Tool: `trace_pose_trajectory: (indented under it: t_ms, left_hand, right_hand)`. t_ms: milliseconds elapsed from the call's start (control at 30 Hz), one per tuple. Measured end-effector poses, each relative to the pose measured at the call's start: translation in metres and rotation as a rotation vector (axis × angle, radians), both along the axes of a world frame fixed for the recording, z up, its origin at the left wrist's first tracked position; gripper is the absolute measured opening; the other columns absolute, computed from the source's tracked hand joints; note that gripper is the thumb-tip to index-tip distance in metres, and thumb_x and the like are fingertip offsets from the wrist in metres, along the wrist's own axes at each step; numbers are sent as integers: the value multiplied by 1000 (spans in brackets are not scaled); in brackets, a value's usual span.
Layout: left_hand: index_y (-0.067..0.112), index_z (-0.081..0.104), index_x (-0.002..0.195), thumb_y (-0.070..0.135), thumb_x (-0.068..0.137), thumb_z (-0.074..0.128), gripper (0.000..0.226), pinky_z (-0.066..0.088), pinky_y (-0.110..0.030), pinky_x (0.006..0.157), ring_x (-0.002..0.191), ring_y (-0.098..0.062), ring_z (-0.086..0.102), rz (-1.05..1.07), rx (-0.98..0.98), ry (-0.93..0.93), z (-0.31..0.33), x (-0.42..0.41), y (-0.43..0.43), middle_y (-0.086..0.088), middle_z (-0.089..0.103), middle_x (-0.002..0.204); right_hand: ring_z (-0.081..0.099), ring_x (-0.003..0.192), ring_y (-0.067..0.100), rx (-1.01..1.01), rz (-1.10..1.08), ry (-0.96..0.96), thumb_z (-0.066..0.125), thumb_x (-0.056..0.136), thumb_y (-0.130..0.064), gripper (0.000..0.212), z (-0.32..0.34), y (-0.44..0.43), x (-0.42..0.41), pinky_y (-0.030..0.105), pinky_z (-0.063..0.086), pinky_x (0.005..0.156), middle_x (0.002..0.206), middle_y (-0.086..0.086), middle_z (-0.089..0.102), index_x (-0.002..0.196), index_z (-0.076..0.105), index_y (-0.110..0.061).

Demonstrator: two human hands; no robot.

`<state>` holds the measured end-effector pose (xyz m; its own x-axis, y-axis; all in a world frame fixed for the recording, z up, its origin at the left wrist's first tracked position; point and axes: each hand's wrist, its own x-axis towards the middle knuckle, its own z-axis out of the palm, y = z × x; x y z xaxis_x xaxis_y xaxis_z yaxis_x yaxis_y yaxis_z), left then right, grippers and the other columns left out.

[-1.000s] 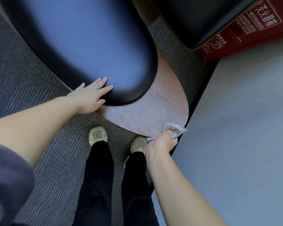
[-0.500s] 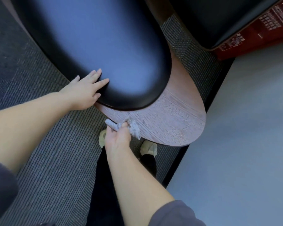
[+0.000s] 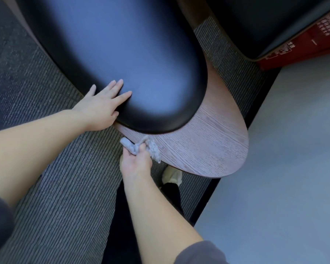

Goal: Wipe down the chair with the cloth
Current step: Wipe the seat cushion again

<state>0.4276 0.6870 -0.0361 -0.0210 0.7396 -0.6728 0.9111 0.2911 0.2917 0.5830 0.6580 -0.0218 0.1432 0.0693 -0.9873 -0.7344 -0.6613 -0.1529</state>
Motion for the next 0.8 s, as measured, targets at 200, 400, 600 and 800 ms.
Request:
trace_pose_trajectory:
  t_ms: [200, 400, 600, 800]
  left_hand:
    - [28, -2, 156, 13, 97, 39, 73, 8, -51, 120, 150, -19, -12, 109, -104, 44, 9, 24, 10, -3, -18, 163]
    - [33, -3, 155, 14, 99, 35, 71, 6, -53, 120, 151, -20, -9, -12, -181, 92, 16, 14, 21, -1, -15, 163]
    - [38, 1, 155, 35, 104, 30, 58, 10, -51, 120, 151, -26, -6, -236, -168, 177, 16, -68, 40, -3, -13, 164]
    - [35, 5, 155, 38, 103, 29, 58, 13, -53, 118, 151, -22, -4, -494, 36, 227, 0, -188, 71, -6, -7, 164]
  right_hand:
    - [48, 130, 30, 19, 75, -117, 56, 98, -8, 36, 26, 7, 61, 53, 42, 107, 138, 11, 49, 132, 47, -8]
    - [47, 132, 27, -17, 74, -157, 57, 98, -12, 25, 23, 8, 61, 52, 39, 110, 135, 8, 50, 122, 51, -11]
    - [50, 124, 25, -25, -88, -149, 59, 96, -9, 43, 13, 8, 4, 51, 44, 106, 132, 7, 48, 137, 44, -13]
    - [52, 119, 18, 49, -276, -77, 51, 98, -6, 18, -39, -3, -127, 46, 39, 110, 123, 1, 53, 112, 46, -17]
